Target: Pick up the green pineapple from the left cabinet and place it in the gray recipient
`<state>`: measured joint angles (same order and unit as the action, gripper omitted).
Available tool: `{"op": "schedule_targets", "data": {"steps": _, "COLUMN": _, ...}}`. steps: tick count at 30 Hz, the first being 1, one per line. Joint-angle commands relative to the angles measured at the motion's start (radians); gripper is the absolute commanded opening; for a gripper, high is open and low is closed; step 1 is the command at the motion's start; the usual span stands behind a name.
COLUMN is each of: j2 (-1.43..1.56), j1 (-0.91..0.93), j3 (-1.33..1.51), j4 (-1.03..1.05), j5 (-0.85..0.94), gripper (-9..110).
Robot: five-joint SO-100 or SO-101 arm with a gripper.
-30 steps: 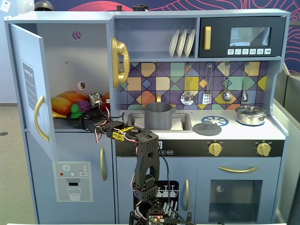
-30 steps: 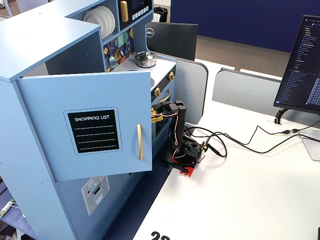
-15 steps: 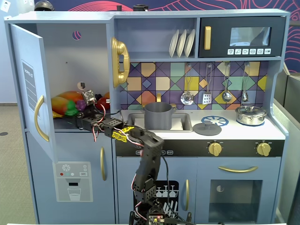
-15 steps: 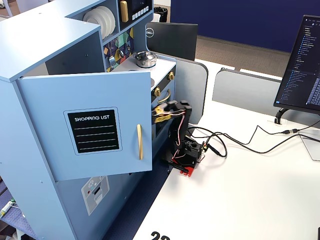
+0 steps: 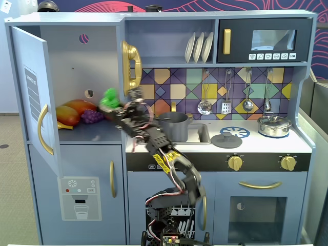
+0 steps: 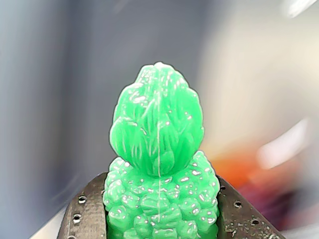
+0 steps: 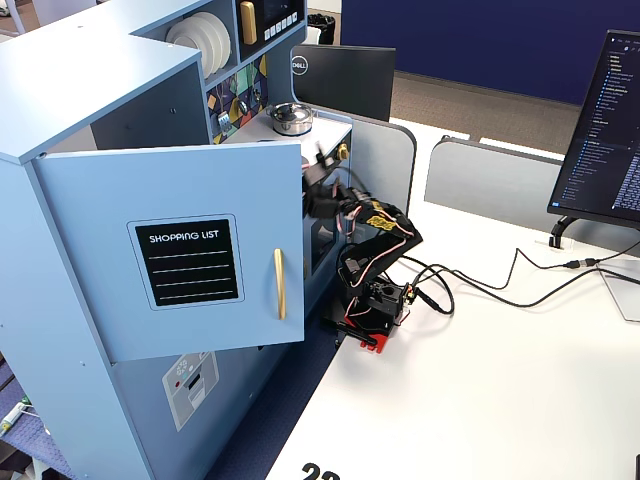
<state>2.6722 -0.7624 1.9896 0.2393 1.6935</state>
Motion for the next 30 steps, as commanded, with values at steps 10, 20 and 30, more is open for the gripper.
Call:
{"op": "schedule_targets", "data": {"steps": 10, "j2": -0.064, "j1": 0.713, "j3": -0.127, "j4": -0.049, "j5": -0.218, "gripper": 0}}
{"op": "schedule_targets", "data": {"steps": 20, "j2": -0.400, "j1": 0.778, "j3": -0.236, "j4": -0.031, "j5": -0.106, "gripper": 0}}
{"op": "schedule_targets", "data": {"steps": 30, "j2": -0.660, "j1": 0.788, "j3": -0.365, "j4": -0.003, "j5": 0.014, "gripper": 0}}
